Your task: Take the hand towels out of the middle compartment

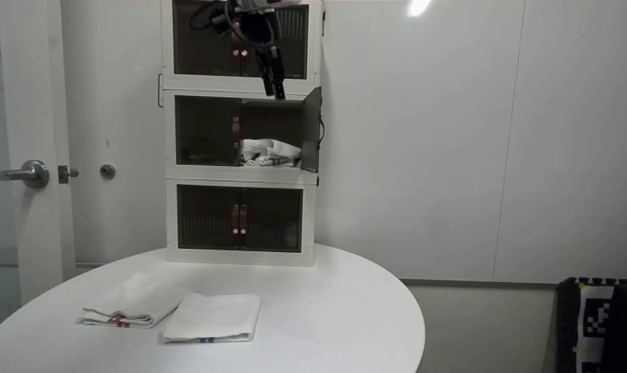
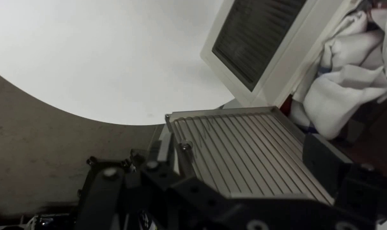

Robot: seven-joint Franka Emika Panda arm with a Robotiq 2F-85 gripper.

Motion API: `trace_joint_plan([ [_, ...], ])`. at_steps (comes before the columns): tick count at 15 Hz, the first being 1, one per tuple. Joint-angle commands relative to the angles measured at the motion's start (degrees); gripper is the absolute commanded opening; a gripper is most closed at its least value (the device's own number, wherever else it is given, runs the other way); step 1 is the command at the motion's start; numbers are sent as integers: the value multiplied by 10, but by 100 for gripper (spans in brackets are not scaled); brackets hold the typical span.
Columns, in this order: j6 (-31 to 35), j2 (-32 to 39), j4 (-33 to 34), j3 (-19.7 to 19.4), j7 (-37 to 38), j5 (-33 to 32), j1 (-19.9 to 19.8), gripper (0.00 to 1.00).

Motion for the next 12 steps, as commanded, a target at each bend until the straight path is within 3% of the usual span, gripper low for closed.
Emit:
trace_joint_plan([
  [1, 90, 96, 69, -30, 106, -10, 26, 100],
  [3, 43, 122, 95, -25, 102, 75, 23, 100],
  [4, 66, 92, 51, -35, 80, 40, 31, 100],
  [10, 59, 121, 82, -34, 87, 73, 30, 100],
  [12, 74, 119, 65, -56, 136, 34, 50, 100],
])
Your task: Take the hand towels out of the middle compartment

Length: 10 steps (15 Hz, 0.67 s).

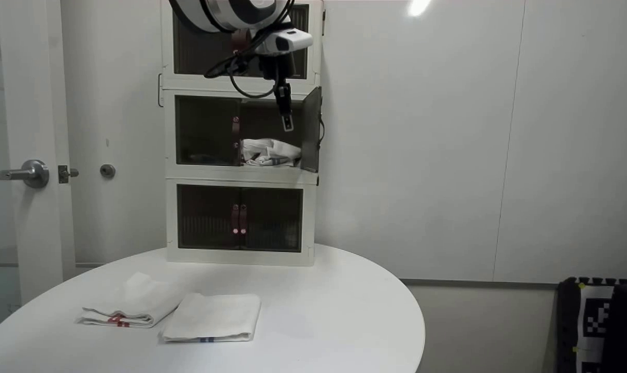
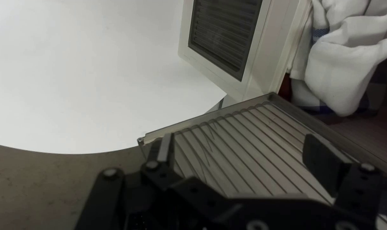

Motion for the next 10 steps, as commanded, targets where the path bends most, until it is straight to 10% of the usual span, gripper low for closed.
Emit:
trace_joint_plan([
  [1, 35, 2, -20, -49, 60, -48, 43, 100],
  [10, 193, 84, 8, -181, 331, -226, 165, 100],
])
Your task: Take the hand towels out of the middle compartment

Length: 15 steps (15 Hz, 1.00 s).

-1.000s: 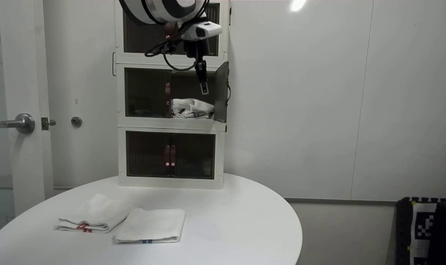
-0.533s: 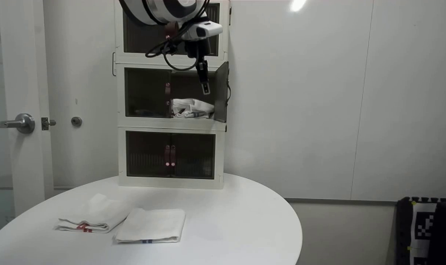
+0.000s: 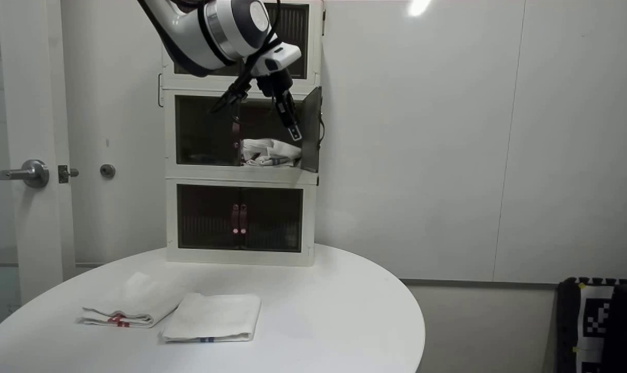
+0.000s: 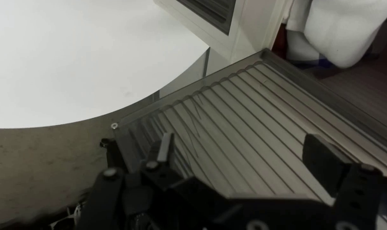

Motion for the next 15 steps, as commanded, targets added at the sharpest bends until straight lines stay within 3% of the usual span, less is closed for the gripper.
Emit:
trace_joint_plan([
  [1, 44, 39, 30, -50, 84, -32, 46, 100],
  [3, 68, 54, 39, -56, 93, -24, 54, 100],
  [5, 84, 67, 51, -33, 83, -1, 40, 100],
  [7, 90, 75, 63, 20, 55, 30, 3, 100],
  [10, 82, 99, 98, 124, -35, 148, -62, 100],
  [12, 72, 120, 134, 202, -61, 168, -124, 100],
  [14, 66, 143, 168, 244, -77, 176, -158, 100],
  [15, 63, 153, 185, 232, -115, 223, -144, 100],
])
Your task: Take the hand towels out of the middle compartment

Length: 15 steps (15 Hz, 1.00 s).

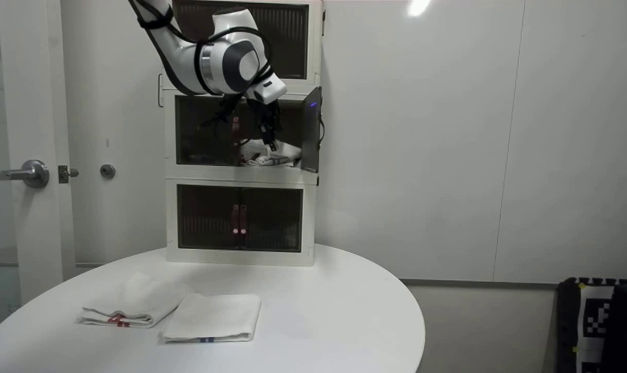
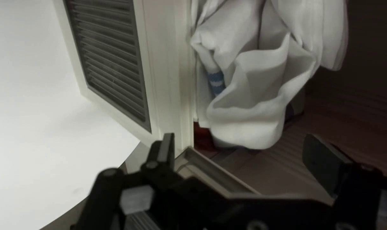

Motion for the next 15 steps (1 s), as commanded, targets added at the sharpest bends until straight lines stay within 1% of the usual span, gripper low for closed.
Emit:
trace_joint_plan([
  [1, -12, 56, 87, 30, -78, 80, -24, 100],
  [4, -22, 85, 129, 24, -117, 125, -21, 100],
  [7, -34, 109, 162, 22, -142, 152, -16, 100],
  [12, -65, 144, 215, 13, -157, 173, -8, 100],
  [13, -72, 151, 223, 10, -158, 174, -12, 100],
  [14, -78, 157, 231, 7, -156, 175, -11, 91],
  [15, -84, 167, 244, 3, -155, 174, -10, 74],
])
